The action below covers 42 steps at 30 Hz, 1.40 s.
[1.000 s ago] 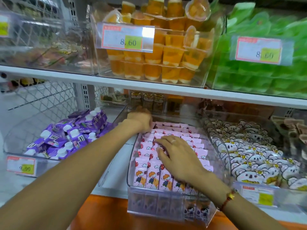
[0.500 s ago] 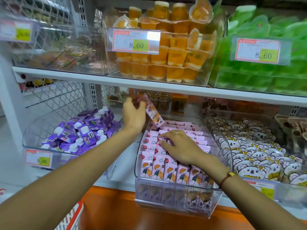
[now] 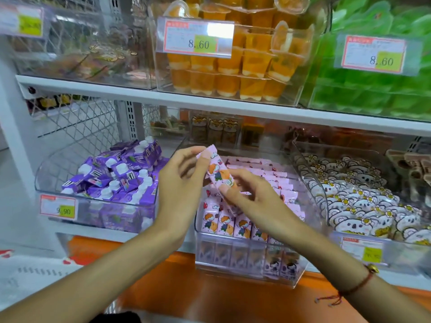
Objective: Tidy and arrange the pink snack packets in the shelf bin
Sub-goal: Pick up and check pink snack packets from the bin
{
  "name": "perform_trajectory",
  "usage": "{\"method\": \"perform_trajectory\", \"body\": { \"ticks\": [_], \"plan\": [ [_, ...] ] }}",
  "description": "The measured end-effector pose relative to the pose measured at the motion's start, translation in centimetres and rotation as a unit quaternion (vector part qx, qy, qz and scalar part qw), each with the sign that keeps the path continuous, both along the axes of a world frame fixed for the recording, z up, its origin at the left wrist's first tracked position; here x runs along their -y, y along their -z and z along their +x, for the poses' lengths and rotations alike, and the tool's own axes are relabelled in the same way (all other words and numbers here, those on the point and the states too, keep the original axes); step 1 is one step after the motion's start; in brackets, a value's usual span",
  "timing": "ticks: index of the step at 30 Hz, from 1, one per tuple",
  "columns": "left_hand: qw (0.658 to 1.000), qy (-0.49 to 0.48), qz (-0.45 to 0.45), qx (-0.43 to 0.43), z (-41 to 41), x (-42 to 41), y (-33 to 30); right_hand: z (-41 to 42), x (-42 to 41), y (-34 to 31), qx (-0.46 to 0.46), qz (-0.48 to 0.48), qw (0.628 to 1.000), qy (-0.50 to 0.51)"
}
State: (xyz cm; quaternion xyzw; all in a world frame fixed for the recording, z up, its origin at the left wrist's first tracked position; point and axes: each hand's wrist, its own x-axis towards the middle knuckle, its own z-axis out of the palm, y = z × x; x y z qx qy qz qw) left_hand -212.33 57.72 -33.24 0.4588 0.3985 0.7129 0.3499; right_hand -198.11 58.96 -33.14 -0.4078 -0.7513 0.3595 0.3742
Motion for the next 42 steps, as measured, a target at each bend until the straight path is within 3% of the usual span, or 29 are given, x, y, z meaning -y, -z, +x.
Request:
{"method": "perform_trajectory", "body": {
  "ticks": [5,11,17,24,30,36,42],
  "plan": [
    [0.993,0.021,0.004,-0.119,-0.5,-0.2,0.7,0.4,-0.6,-0.1,-0.187,-0.201,0.96,0.055],
    [0.963,0.085,-0.005,-0.257,-0.3,0.5,1.7,0.7,-0.5,0.0,-0.22,-0.22,0.948,0.062],
    [0.934,0.039,0.017,-0.354,0.1,0.6,1.6,1.0,-0.4,-0.1,-0.268,-0.231,0.934,0.044],
    [0.931,0.038,0.035,-0.362,0.2,0.4,2.0,1.6,-0.6,-0.8,-0.296,-0.17,0.94,0.02],
    [0.917,0.01,0.073,-0.392,0.5,0.3,2.0,1.5,-0.3,-0.6,-0.274,-0.064,0.951,0.124],
    [0.924,0.0,0.079,-0.374,0.5,0.2,1.8,1.2,0.5,-0.6,-0.197,0.031,0.976,0.088],
    [0.969,0.128,-0.038,-0.206,0.7,0.2,1.1,1.5,0.2,-0.9,-0.165,-0.011,0.982,0.087]
  ]
}}
